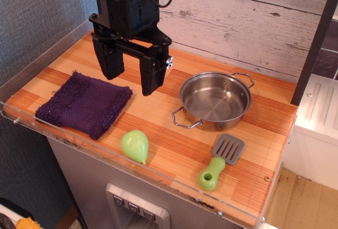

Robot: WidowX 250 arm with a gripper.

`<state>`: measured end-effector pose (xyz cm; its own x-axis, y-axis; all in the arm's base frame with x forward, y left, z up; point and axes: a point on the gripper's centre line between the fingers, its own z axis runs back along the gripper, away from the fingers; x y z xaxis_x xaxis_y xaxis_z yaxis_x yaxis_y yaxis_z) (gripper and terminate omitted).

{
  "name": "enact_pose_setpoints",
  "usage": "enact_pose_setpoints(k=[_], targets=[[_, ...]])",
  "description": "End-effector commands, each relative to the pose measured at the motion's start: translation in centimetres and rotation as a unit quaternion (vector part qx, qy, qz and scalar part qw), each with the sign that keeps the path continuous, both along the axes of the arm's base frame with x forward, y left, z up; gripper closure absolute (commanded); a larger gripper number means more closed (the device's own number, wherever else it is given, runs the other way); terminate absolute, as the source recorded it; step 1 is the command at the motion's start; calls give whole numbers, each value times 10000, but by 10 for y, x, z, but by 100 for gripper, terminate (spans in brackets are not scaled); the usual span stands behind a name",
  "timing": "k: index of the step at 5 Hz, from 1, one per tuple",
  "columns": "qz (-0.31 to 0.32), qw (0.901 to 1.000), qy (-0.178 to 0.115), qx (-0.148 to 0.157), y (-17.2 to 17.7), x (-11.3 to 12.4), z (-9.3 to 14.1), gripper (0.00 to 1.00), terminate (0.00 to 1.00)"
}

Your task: Move the purple cloth to the table's upper edge.

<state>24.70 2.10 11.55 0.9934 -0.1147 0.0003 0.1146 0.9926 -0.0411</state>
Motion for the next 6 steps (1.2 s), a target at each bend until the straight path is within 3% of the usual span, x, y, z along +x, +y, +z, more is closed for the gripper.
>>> enact_pose_setpoints(k=[1, 2, 3, 4, 6], targets=[[0, 10000, 0, 0, 0, 0, 0, 0, 0], [322, 9995, -16, -7, 35, 0, -8, 0, 0], [727, 9970, -2, 279, 75, -2, -16, 0, 0], [923, 9950, -73, 361, 106, -2, -26, 0, 0], [731, 9954, -188, 590, 110, 1, -53, 0, 0]])
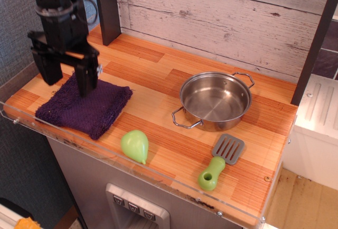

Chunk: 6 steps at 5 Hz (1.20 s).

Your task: Move the purple cloth to the table's upper edge.

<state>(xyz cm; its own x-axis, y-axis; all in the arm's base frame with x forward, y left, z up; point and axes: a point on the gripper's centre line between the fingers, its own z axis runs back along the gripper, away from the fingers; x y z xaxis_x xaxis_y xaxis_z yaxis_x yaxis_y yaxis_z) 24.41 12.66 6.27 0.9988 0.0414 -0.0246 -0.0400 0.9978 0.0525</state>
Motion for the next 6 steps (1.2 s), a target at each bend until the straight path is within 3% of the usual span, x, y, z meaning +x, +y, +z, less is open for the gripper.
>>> enact_pose_setpoints(k=[1, 3, 6], targets=[[-107, 9996, -205, 150, 12, 7, -11, 0, 0], [-452, 9989, -116, 106, 23, 11, -29, 0, 0], [-770, 9968, 106, 169, 10, 7, -62, 0, 0]])
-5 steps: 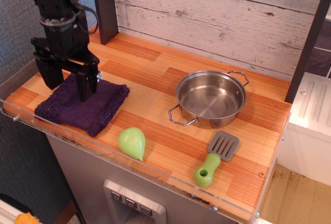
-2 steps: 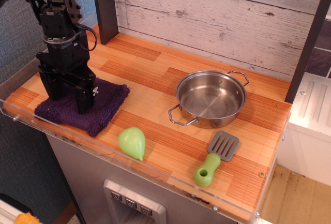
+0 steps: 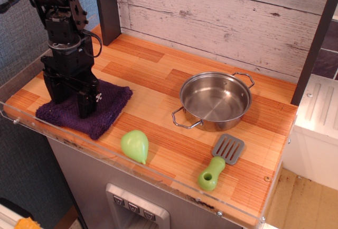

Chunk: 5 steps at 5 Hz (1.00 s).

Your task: Move the purple cloth to the table's upper edge.

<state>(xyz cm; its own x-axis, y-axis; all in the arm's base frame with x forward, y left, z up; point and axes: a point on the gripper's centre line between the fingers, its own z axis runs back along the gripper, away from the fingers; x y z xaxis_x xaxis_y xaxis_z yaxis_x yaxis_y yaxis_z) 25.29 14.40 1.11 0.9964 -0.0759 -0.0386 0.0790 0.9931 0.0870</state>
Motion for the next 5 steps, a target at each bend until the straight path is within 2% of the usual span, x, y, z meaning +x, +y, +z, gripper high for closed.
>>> enact_pose_setpoints(k=[1, 3, 5], targets=[[-39, 9998, 128, -119, -7, 2, -14, 0, 0], [-67, 9995, -54, -301, -10, 37, -5, 0, 0], [-635, 9966, -134, -501, -40, 81, -4, 0, 0]])
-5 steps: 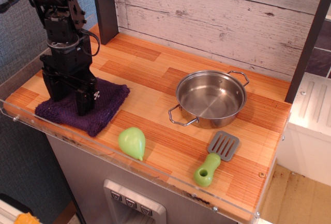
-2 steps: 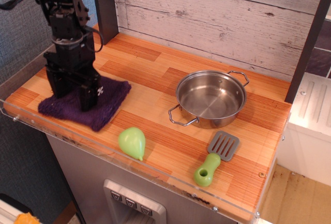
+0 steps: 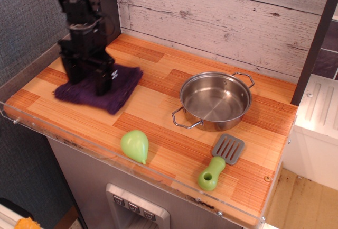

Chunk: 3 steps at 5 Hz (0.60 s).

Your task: Move the purple cloth to the table's upper edge.

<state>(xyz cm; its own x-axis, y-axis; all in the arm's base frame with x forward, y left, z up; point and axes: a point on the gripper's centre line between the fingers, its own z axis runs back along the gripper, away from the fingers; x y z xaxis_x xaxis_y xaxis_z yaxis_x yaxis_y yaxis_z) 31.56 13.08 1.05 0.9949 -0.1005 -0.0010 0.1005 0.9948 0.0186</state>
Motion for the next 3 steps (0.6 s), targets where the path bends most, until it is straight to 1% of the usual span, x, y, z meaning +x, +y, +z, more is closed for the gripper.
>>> enact_pose_setpoints(k=[1, 2, 3], targets=[[-923, 9956, -22, -127, -47, 35, -5, 0, 0], [-880, 9961, 7, -44, -54, 47, -4, 0, 0], [-410, 9991, 75, -35, -43, 58, -4, 0, 0]])
